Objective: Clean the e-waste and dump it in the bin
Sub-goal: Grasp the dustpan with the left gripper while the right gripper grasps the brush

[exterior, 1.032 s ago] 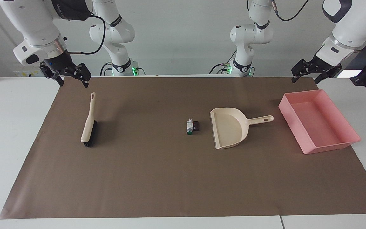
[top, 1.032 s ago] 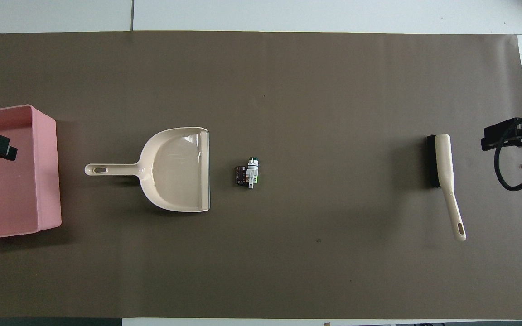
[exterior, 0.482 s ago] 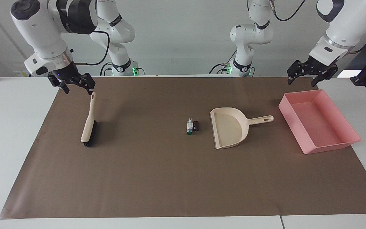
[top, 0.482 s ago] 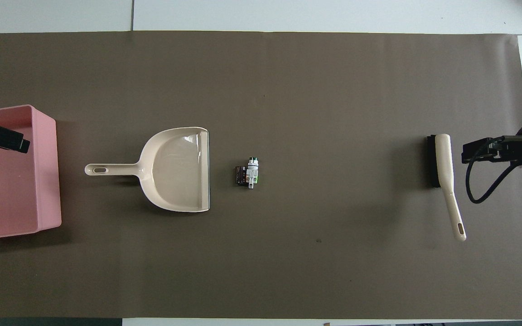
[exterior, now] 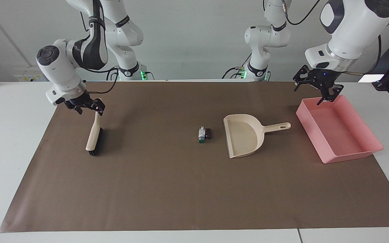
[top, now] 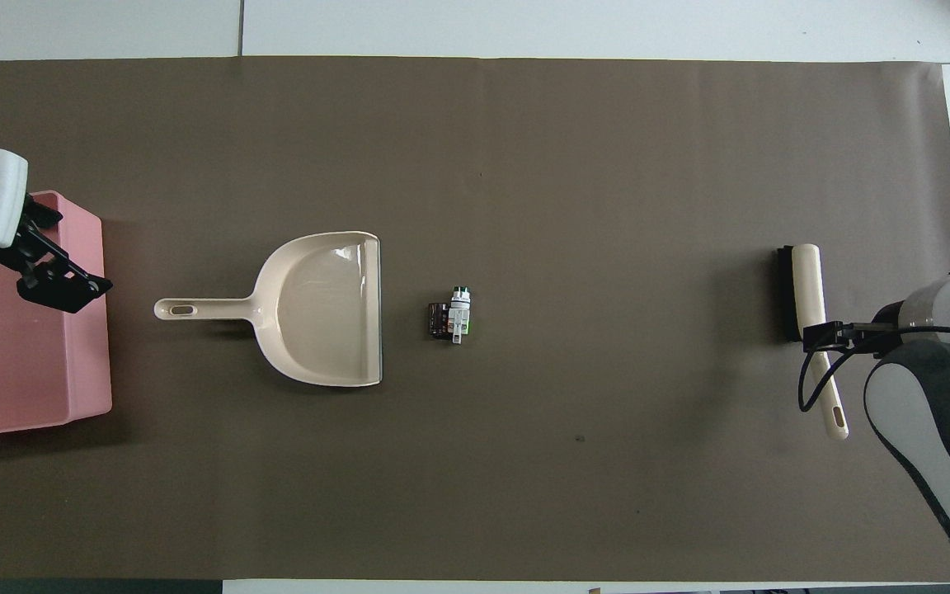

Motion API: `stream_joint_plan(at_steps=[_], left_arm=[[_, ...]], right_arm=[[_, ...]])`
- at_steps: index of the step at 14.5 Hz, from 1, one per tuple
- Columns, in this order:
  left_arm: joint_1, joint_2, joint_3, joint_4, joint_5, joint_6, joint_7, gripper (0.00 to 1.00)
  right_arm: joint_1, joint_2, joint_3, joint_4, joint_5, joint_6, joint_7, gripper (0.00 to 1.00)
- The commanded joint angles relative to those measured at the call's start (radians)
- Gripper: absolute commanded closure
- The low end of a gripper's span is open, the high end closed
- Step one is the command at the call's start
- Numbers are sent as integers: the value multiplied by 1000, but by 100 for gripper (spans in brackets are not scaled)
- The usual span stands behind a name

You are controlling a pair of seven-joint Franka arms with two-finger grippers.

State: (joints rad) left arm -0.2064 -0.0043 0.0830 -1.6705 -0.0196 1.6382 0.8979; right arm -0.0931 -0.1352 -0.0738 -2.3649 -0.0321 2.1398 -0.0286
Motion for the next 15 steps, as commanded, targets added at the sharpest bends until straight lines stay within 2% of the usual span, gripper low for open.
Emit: stream_joint_plan(at_steps=[1,3,6,10,12,15], left_arm=[[-28,-48,7,-118,18,89,168,2],[-53,-45,6,-162,20,91,297,2],[-77,-48,3,-247,93,97,319,2],[-122,-45,3,-362,130,257,296,2],[-155,-36,3,-408,154,316,247,2],[-214,-28,3,-511,272,448,127,4]], right_arm=[[-17,-29,6,-88,14,54,-22,0],[-17,-27,5,-103,14,54,-22,0],[-19,-27,5,-105,14,49,-28,0],[-34,-29,5,-117,14,49,-74,7],[-33,-30,5,-117,14,45,-70,15],[-33,-30,5,-117,14,38,-68,28]])
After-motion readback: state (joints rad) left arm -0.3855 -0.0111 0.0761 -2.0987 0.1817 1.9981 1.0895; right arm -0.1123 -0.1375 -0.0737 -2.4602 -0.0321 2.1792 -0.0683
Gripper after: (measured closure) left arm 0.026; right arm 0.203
